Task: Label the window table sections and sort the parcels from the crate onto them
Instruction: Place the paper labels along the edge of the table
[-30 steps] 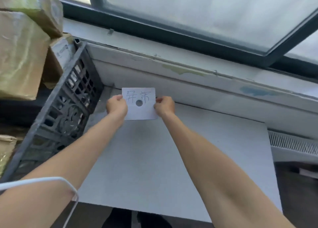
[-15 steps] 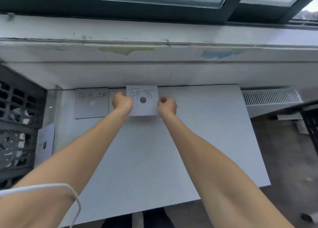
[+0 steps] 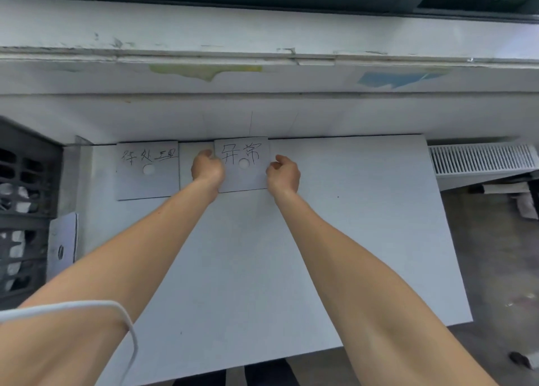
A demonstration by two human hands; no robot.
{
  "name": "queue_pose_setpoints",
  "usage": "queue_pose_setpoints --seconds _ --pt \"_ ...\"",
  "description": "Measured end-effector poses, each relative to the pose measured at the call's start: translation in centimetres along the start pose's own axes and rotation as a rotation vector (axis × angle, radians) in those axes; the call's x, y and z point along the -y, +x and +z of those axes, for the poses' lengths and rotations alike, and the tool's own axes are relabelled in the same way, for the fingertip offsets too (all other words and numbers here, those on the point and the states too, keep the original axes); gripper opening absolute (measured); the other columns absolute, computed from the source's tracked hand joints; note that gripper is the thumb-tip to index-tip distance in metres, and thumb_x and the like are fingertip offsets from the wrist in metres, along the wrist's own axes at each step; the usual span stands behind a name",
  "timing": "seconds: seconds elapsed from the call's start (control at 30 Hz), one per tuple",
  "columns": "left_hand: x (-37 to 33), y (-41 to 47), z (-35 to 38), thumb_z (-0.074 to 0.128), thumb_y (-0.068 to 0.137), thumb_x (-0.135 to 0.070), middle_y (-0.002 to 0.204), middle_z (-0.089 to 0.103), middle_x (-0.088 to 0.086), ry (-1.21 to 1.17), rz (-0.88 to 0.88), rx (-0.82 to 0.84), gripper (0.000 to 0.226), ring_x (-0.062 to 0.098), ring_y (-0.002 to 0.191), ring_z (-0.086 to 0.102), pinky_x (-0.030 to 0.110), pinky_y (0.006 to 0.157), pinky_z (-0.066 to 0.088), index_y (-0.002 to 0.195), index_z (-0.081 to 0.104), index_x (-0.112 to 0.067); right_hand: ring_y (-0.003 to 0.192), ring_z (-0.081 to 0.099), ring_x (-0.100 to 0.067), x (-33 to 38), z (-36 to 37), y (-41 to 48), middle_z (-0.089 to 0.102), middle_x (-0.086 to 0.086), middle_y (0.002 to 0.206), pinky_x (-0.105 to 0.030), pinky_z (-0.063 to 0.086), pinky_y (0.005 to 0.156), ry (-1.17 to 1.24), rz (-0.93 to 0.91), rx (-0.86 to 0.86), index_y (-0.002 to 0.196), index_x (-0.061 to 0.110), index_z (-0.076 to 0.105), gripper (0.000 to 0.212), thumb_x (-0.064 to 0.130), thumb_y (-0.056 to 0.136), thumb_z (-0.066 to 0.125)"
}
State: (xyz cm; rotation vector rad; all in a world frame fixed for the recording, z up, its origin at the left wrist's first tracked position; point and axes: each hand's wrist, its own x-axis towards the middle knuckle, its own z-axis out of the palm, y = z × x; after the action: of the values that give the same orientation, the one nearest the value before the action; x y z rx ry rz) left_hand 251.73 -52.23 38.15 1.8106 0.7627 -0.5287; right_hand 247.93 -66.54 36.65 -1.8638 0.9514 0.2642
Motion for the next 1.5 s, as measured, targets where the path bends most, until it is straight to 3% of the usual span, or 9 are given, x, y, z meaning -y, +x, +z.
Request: queue_pose_setpoints --seconds 0.37,0.53,0.63,0.77,0.97,1.13,1.3,1.4,1.5 --pt "-0.4 0.2 -1.0 0.033 0.1 -0.007 0.15 0.042 0.008 -0.011 -0.006 -0.017 0.051 0.029 0.129 0.045 0.027 0.091 0.033 0.15 0.036 -0.016 0.125 0.056 -0.024 0.7 0.6 -0.8 0.059 -0.006 0.137 -0.031 0.043 0.101 -0.076 -0.036 0.022 0.147 0.01 0.045 0.05 0.014 0.097 0.05" --pt "-1.8 -1.6 -5.3 0.034 0.098 -0.009 0.12 0.053 0.01 -0.03 0.073 -0.084 0.045 0.024 0.085 0.051 0.028 0.074 0.039 0.141 0.046 -0.015 0.124 0.056 -0.026 3.6 1.1 -3.2 0.059 -0.007 0.138 -0.026 0.041 0.091 -0.127 -0.078 0.021 0.144 0.011 0.05 0.046 0.014 0.098 0.045" --pt "-2.8 -2.6 -9.7 0.036 0.097 -0.008 0.129 0.059 0.011 -0.062 0.171 -0.196 0.042 0.027 0.107 0.058 0.033 0.086 0.048 0.136 0.052 -0.008 0.115 0.06 -0.031 6.7 3.2 -5.5 0.065 -0.011 0.126 -0.026 0.04 0.081 -0.228 -0.233 0.064 0.132 0.008 0.06 0.038 0.013 0.097 0.044" --pt "-3.1 -4.0 -17.0 0.037 0.098 -0.009 0.139 0.055 0.009 -0.115 0.208 -0.328 0.044 0.029 0.124 0.053 0.032 0.101 0.044 0.14 0.05 -0.011 0.119 0.059 -0.031 11.4 8.2 -10.5 0.066 -0.012 0.128 -0.033 0.046 0.091 -0.323 -0.447 0.175 0.134 0.009 0.059 0.04 0.013 0.097 0.045" --pt "2.7 -6.3 -26.5 0.035 0.103 -0.013 0.144 0.05 0.01 -0.248 0.002 -0.453 0.043 0.03 0.121 0.054 0.036 0.095 0.047 0.145 0.043 -0.012 0.125 0.054 -0.032 14.8 17.1 -19.3 0.061 -0.013 0.135 -0.036 0.044 0.095 -0.534 -0.702 0.394 0.137 0.01 0.056 0.043 0.02 0.096 0.049" --pt "9.5 -8.5 -29.2 0.035 0.102 -0.009 0.142 0.047 0.026 -0.273 -0.24 -0.422 0.041 0.04 0.128 0.048 0.046 0.103 0.041 0.139 0.044 0.005 0.126 0.054 -0.031 13.5 22.8 -23.6 0.059 -0.011 0.138 -0.037 0.046 0.099 -0.767 -0.81 0.576 0.14 0.011 0.054 0.044 0.02 0.097 0.046" --pt "13.1 -9.6 -28.8 0.035 0.105 -0.01 0.15 0.039 0.02 -0.346 -0.361 -0.33 0.046 0.028 0.128 0.047 0.036 0.095 0.039 0.149 0.029 0.002 0.11 0.062 -0.035 11.9 25.5 -24.7 0.067 -0.014 0.119 -0.04 0.052 0.085 -0.967 -0.865 0.58 0.123 0.011 0.063 0.032 0.02 0.097 0.049" --pt "14.0 -9.5 -28.6 0.035 0.104 -0.009 0.134 0.052 0.021 -0.436 -0.371 -0.286 0.035 0.017 0.101 0.042 0.03 0.081 0.034 0.137 0.045 -0.001 0.106 0.064 -0.035 11.4 26.0 -24.8 0.068 -0.015 0.114 -0.039 0.052 0.083 -1.081 -0.853 0.563 0.116 0.009 0.065 0.026 0.019 0.095 0.053" --pt "14.2 -9.3 -28.1 0.034 0.105 -0.009 0.116 0.052 0.013 -0.505 -0.411 -0.3 0.018 0.02 0.107 0.044 0.03 0.081 0.03 0.116 0.048 -0.007 0.106 0.061 -0.035 10.8 26.0 -24.6 0.068 -0.016 0.108 -0.039 0.045 0.081 -1.155 -0.89 0.503 0.094 0.01 0.056 0.012 0.02 0.09 0.061"
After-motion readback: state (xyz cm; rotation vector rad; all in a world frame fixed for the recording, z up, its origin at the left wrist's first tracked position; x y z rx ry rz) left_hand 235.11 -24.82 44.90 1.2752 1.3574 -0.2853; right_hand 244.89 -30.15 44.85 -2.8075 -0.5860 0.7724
